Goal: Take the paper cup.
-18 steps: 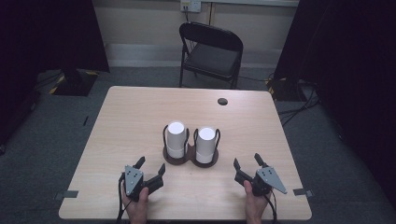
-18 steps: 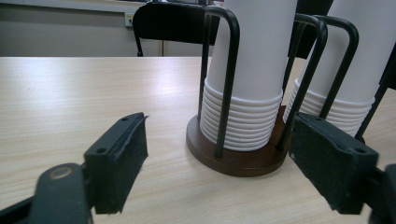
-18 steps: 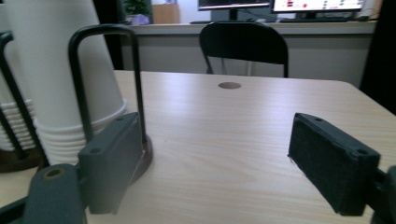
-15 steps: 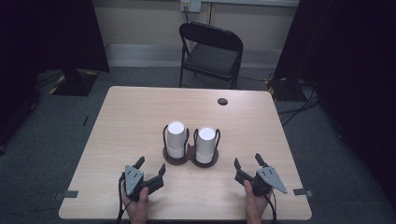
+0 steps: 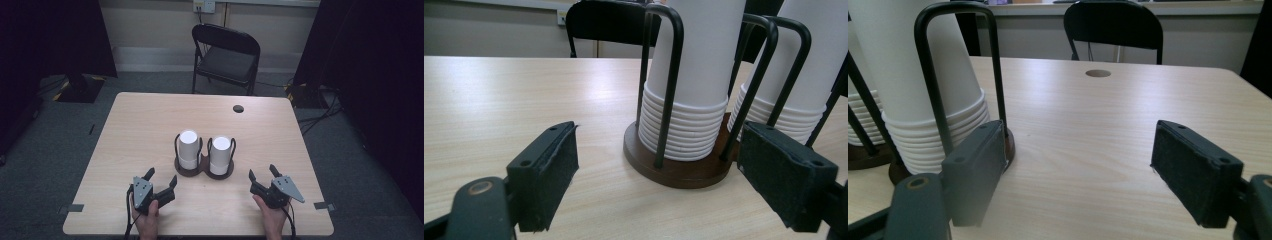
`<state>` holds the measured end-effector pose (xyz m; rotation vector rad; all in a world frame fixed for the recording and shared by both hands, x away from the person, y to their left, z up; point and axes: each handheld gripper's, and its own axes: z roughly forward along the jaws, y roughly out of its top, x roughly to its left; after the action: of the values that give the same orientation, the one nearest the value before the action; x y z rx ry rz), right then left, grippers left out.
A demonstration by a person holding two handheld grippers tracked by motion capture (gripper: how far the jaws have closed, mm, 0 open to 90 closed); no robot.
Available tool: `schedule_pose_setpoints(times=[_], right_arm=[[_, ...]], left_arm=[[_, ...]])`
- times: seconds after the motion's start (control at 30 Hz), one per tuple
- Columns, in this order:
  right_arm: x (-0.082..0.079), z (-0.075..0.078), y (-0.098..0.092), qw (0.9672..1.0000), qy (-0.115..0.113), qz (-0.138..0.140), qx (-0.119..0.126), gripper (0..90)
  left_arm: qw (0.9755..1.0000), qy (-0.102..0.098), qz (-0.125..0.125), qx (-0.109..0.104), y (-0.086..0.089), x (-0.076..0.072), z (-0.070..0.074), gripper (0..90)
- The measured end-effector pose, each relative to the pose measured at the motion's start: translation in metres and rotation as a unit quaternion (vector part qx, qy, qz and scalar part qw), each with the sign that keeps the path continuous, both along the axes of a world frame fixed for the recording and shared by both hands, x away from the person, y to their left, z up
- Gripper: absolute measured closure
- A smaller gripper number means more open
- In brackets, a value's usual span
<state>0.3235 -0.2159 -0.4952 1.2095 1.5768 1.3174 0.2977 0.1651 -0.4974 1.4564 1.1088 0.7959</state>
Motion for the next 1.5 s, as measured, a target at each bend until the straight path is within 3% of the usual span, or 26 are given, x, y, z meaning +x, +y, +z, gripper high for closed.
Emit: schedule_pose_setpoints(times=[0.27, 0.33, 0.4, 0.57, 0.8, 1.4, 1.5], right_arm=[[-0.001, 0.002, 0.005, 0.9997, 0.014, 0.019, 0.011, 25.4], [-0.003, 0.005, 0.008, 0.9989, 0.017, 0.034, 0.028, 27.3], [-0.004, 0.005, 0.009, 0.9988, 0.016, 0.037, 0.030, 27.3], [-0.005, 0.011, 0.015, 0.9961, 0.022, 0.063, 0.058, 27.3], [-0.006, 0.020, 0.018, 0.9930, 0.021, 0.090, 0.074, 25.8], [-0.002, 0.044, 0.035, 0.9887, 0.007, 0.134, 0.067, 27.9], [-0.001, 0.048, 0.037, 0.9869, -0.001, 0.147, 0.065, 31.6]], left_arm=[[1.0000, 0.001, 0.003, 0.006, -0.001, 0.000, 0.000, 16.6], [1.0000, 0.003, 0.005, 0.003, -0.002, 0.001, 0.000, 16.7], [1.0000, 0.003, 0.005, 0.004, -0.002, 0.001, 0.000, 16.8], [1.0000, -0.001, 0.002, 0.006, -0.001, 0.000, 0.000, 16.8], [0.9999, -0.005, -0.002, 0.010, -0.002, -0.001, 0.000, 16.8], [0.9999, -0.008, -0.002, 0.008, -0.002, -0.001, 0.000, 16.3], [0.9999, -0.012, 0.001, 0.003, -0.001, -0.002, 0.000, 15.6]])
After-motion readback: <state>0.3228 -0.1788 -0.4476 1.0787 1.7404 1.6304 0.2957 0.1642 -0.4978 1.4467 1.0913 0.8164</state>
